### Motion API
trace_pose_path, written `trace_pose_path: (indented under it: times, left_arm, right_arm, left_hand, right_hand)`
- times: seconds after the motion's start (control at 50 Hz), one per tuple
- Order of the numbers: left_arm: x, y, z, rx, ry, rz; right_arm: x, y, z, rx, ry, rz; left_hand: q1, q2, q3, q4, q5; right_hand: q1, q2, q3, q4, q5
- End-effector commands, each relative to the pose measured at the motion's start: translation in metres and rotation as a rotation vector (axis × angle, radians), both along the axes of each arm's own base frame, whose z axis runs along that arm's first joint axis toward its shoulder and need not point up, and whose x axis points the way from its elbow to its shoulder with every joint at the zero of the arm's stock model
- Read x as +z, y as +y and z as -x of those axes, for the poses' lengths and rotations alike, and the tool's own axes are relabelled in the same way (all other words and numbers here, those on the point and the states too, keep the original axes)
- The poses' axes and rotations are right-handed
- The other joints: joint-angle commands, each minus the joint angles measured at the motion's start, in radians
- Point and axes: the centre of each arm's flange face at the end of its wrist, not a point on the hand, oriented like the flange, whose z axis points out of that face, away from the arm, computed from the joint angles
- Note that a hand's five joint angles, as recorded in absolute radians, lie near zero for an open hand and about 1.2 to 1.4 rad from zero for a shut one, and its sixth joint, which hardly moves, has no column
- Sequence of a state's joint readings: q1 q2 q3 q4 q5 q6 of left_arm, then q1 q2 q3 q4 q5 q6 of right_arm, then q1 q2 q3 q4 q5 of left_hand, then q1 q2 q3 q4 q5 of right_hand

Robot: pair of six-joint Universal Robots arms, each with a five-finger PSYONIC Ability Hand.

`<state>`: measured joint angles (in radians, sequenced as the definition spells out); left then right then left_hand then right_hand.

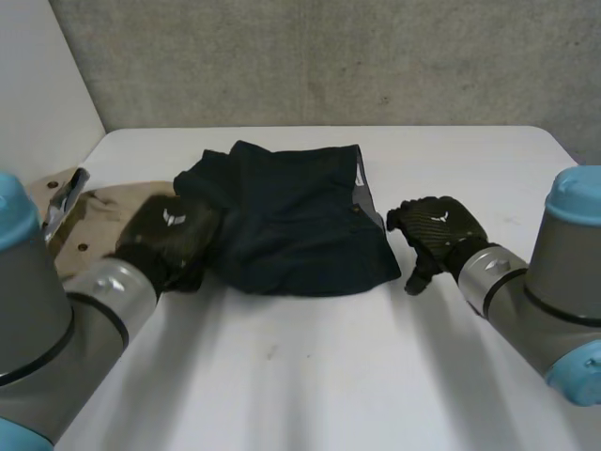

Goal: Fold the laundry.

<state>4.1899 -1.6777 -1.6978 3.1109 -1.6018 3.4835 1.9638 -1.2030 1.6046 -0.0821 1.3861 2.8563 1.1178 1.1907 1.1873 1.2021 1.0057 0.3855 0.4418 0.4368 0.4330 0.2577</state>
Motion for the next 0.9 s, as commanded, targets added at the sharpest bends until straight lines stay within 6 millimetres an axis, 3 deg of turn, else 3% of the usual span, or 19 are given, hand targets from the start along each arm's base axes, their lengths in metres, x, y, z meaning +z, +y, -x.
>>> trace_pose_path:
  times: [0.02,0.1,0.3,0.46,0.62,0.74,0.8,0.82,0.86,0.88,0.9]
  left_arm:
    - [0.059,0.008,0.025,-0.063,0.184,0.131]
    - [0.068,0.012,0.031,-0.083,0.209,0.149]
    - [0.082,0.015,0.035,-0.1,0.248,0.178]
    - [0.092,0.017,0.035,-0.103,0.266,0.201]
    - [0.097,0.019,0.031,-0.095,0.307,0.195]
    - [0.09,0.015,0.029,-0.088,0.288,0.177]
    - [0.068,0.015,0.028,-0.081,0.23,0.113]
    - [0.058,0.016,0.028,-0.078,0.207,0.084]
    - [0.039,0.016,0.027,-0.071,0.165,0.031]
    - [0.021,0.017,0.026,-0.065,0.129,-0.018]
    - [0.013,0.017,0.026,-0.061,0.114,-0.038]
  right_arm:
    - [-0.03,0.014,-0.029,0.004,-0.198,-0.165]
    - [-0.039,0.014,-0.041,0.019,-0.227,-0.159]
    - [-0.052,-0.003,-0.049,-0.041,-0.235,-0.135]
    - [-0.066,-0.023,-0.053,-0.141,-0.214,-0.08]
    - [-0.073,-0.025,-0.054,-0.14,-0.188,-0.072]
    - [-0.064,-0.025,-0.053,-0.108,-0.155,-0.043]
    - [-0.048,-0.022,-0.054,-0.075,-0.147,-0.013]
    - [-0.041,-0.02,-0.054,-0.061,-0.146,0.0]
    - [-0.031,-0.018,-0.054,-0.043,-0.145,0.018]
    - [-0.021,-0.015,-0.053,-0.02,-0.142,0.035]
    - [-0.016,-0.014,-0.053,-0.008,-0.139,0.045]
  left_hand:
    - [0.279,0.206,0.209,0.194,0.216]
    - [0.279,0.206,0.209,0.194,0.216]
    - [0.279,0.206,0.209,0.194,0.216]
    - [0.279,0.206,0.209,0.194,0.216]
    - [0.279,0.206,0.209,0.194,0.216]
    - [0.279,0.206,0.209,0.194,0.216]
    - [0.279,0.206,0.209,0.194,0.216]
    - [0.232,0.159,0.163,0.148,0.17]
    - [-0.072,-0.145,-0.141,-0.156,-0.134]
    - [-0.483,-0.556,-0.553,-0.568,-0.546]
    - [-0.668,-0.74,-0.737,-0.752,-0.73]
  right_hand:
    - [0.072,0.016,0.021,0.025,0.026]
    - [0.081,0.025,0.03,0.034,0.034]
    - [0.128,0.072,0.077,0.081,0.081]
    - [0.319,0.262,0.267,0.271,0.272]
    - [0.486,0.43,0.435,0.439,0.44]
    - [0.436,0.38,0.385,0.389,0.39]
    - [0.436,0.38,0.385,0.389,0.39]
    - [0.436,0.38,0.385,0.389,0.39]
    - [0.433,0.377,0.382,0.386,0.387]
    - [0.428,0.371,0.376,0.38,0.381]
    - [0.425,0.368,0.373,0.377,0.378]
